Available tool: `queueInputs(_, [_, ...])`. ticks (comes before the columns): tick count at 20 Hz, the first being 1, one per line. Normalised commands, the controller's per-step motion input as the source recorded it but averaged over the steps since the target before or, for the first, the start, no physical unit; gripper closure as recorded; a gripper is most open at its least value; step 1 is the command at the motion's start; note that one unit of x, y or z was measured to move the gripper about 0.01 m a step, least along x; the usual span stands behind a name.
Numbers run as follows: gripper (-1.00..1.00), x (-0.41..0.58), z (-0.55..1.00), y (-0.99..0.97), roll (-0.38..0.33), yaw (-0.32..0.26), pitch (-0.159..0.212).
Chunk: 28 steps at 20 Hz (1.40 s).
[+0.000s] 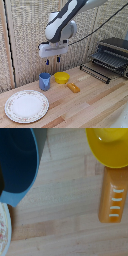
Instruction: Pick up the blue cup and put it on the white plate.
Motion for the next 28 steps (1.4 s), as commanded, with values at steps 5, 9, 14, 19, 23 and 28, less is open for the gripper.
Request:
queueInputs(5, [-1.00, 0.001, -0.30, 0.17, -0.065, 0.000, 0.087])
queueInputs(9, [-1.00, 0.126, -0.37, 0.11, -0.045, 0.006, 0.008])
queueInputs(14, [-1.00, 0.257, -0.30, 0.12, -0.042, 0.027, -0.018])
queueInputs(19, [1.00, 0.170, -0.17, 0.19, -0.082, 0.016, 0.016])
queueInputs(23, [1.00, 0.030, -0.10, 0.17, -0.055, 0.004, 0.040])
queueInputs(28, [1.00, 0.033, -0.07, 0.12, -0.028, 0.008, 0.011])
